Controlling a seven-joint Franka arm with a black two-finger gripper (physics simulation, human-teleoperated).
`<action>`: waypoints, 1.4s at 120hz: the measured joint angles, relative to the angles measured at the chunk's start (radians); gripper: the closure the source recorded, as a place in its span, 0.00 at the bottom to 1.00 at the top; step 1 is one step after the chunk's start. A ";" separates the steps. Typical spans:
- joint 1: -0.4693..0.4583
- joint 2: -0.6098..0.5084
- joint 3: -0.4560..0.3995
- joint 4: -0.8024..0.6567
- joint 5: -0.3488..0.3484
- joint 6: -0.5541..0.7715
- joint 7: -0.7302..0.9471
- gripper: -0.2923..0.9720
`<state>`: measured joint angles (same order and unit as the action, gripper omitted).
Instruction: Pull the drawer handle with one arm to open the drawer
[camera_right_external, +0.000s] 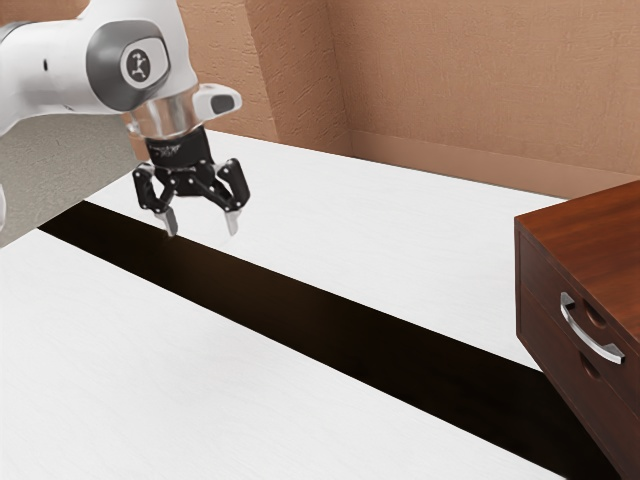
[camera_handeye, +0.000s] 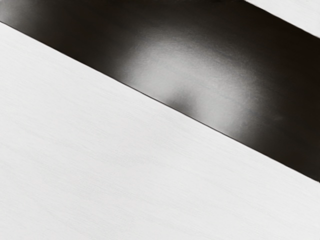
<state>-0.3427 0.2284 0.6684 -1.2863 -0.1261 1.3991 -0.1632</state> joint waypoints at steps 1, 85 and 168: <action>0.000 0.000 -0.001 0.000 0.000 0.002 0.003 0.23; -0.163 -0.232 -0.282 0.098 -0.065 -0.028 -0.063 0.23; -0.238 -0.050 -0.364 0.073 -0.023 0.107 -0.590 0.23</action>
<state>-0.5808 0.1788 0.3040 -1.2135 -0.1489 1.5057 -0.7534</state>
